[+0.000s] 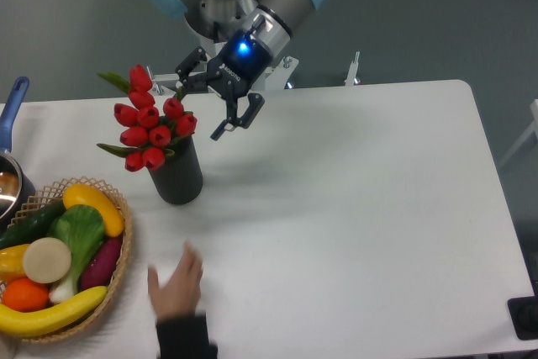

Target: Insert the flowers into the vase

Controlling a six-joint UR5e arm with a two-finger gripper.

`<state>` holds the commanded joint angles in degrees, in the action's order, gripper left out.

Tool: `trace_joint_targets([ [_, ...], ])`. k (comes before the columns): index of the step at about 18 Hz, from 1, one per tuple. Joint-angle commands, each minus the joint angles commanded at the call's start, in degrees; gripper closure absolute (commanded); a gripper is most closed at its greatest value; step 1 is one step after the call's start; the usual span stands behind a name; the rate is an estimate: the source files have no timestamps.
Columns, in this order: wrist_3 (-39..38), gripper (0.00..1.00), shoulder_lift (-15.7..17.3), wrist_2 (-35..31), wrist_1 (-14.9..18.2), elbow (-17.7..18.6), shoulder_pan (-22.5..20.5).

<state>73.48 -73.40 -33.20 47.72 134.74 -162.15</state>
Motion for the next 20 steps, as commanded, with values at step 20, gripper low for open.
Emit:
trace_joint_targets([
  [20, -0.3, 0.0, -27.2, -38.0, 0.4, -27.9, -7.0],
])
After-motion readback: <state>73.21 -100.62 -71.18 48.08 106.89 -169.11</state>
